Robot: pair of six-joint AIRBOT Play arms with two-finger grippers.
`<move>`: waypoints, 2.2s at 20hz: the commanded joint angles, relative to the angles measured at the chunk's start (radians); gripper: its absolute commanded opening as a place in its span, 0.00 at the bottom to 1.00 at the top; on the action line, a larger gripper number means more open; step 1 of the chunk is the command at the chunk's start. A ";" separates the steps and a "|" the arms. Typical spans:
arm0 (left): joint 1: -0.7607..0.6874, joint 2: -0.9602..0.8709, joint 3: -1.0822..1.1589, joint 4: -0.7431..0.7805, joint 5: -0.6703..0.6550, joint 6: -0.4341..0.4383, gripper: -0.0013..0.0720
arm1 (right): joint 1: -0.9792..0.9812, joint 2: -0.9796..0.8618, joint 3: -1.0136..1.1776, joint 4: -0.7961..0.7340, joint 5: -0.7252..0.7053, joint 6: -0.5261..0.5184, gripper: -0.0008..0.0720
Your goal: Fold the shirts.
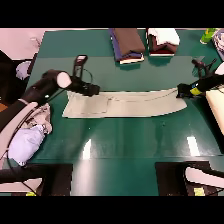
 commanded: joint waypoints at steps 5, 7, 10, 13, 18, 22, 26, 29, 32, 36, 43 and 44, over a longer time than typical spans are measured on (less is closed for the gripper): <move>-0.187 -0.304 0.256 -0.130 -0.005 0.071 0.05 | 0.223 0.137 0.270 0.006 0.084 0.051 0.03; -0.214 -0.364 0.298 -0.158 -0.023 0.077 0.05 | 0.291 0.136 0.341 0.006 0.069 0.082 0.03; -0.231 -0.410 0.310 -0.190 -0.029 0.077 0.05 | 0.365 0.136 0.411 0.006 0.048 0.111 0.03; -0.230 -0.423 0.310 -0.193 -0.040 0.078 0.05 | 0.400 0.122 0.451 0.008 0.051 0.128 0.03; -0.219 -0.423 0.323 -0.185 -0.079 0.077 0.05 | 0.413 0.036 0.518 0.148 0.050 0.130 0.03; -0.136 -0.332 0.344 -0.157 -0.109 0.076 0.05 | 0.470 -0.012 0.541 0.161 0.037 0.131 0.03; 0.013 -0.140 0.344 -0.004 -0.162 0.077 0.05 | 0.597 -0.058 0.541 0.161 -0.049 0.148 0.03; 0.141 0.019 0.344 0.132 -0.212 0.077 0.05 | 0.721 -0.122 0.541 0.161 -0.203 0.174 0.04; 0.259 0.164 0.344 0.197 -0.238 0.078 0.05 | 0.861 -0.238 0.541 0.161 -0.396 0.210 0.04; 0.341 0.290 0.344 0.223 -0.253 0.077 0.05 | 1.019 -0.446 0.542 0.164 -0.690 0.213 0.08; 0.341 0.319 0.343 0.255 -0.318 0.096 0.05 | 0.952 -0.454 0.583 0.058 -0.464 0.213 0.52; 0.341 0.320 0.343 0.249 -0.323 0.096 0.05 | 0.922 -0.428 0.583 -0.003 -0.393 0.214 0.52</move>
